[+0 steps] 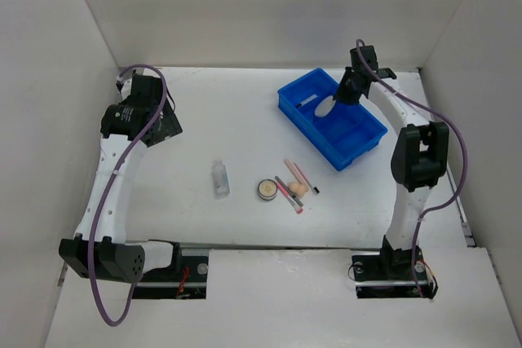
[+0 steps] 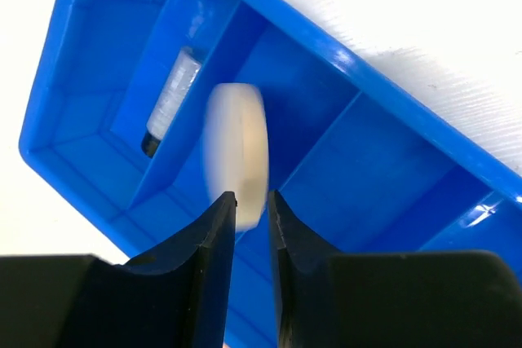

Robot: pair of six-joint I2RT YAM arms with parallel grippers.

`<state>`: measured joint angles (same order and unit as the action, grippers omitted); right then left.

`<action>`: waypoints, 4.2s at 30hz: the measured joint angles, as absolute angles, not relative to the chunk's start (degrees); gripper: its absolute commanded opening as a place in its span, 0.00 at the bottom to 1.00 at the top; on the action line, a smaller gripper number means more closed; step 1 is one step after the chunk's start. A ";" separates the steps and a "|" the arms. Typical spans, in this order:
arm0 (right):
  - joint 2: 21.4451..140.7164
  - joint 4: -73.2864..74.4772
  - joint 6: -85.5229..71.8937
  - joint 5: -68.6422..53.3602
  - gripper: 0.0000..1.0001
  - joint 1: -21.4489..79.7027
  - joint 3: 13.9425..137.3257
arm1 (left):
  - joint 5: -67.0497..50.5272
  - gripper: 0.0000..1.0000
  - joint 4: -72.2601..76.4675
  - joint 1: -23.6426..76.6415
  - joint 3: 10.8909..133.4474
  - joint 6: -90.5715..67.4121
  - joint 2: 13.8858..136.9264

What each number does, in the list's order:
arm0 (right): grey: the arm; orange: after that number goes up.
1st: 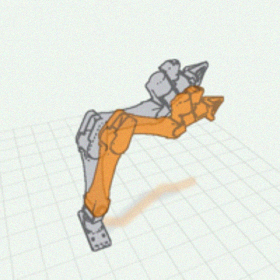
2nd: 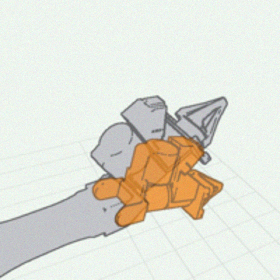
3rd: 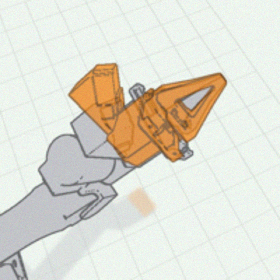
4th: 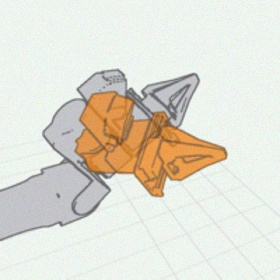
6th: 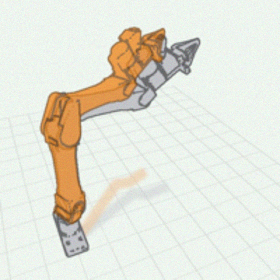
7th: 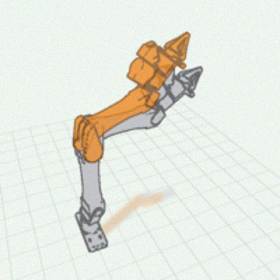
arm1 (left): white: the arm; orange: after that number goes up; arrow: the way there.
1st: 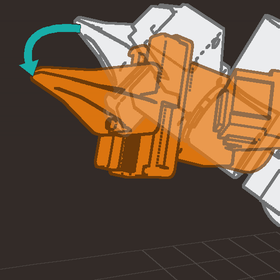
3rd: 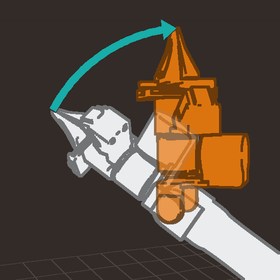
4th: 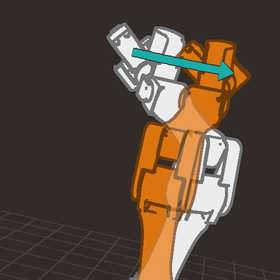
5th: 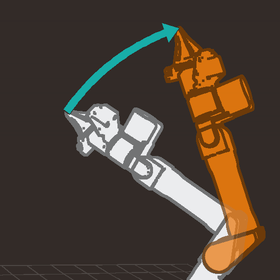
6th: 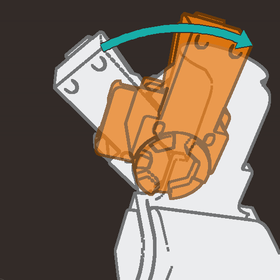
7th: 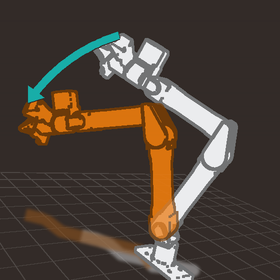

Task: Organize the makeup

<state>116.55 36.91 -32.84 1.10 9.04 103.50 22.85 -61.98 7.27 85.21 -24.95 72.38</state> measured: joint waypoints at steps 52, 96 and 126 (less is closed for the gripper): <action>89.80 42.11 -28.69 6.98 0.84 11.35 94.85 | 3.86 0.09 -41.47 24.71 76.05 -31.20 103.98; 81.43 48.69 -31.31 5.80 0.84 11.38 87.22 | -14.92 0.00 -4.73 29.52 145.43 -14.15 151.04; 80.79 46.81 -30.39 5.69 0.73 13.10 79.64 | -14.74 0.87 -11.11 29.50 123.92 -14.66 126.10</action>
<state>80.79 46.81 -30.39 5.69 13.10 79.64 -14.74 -11.11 29.50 123.92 -14.66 126.10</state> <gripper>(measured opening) 0.738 0.846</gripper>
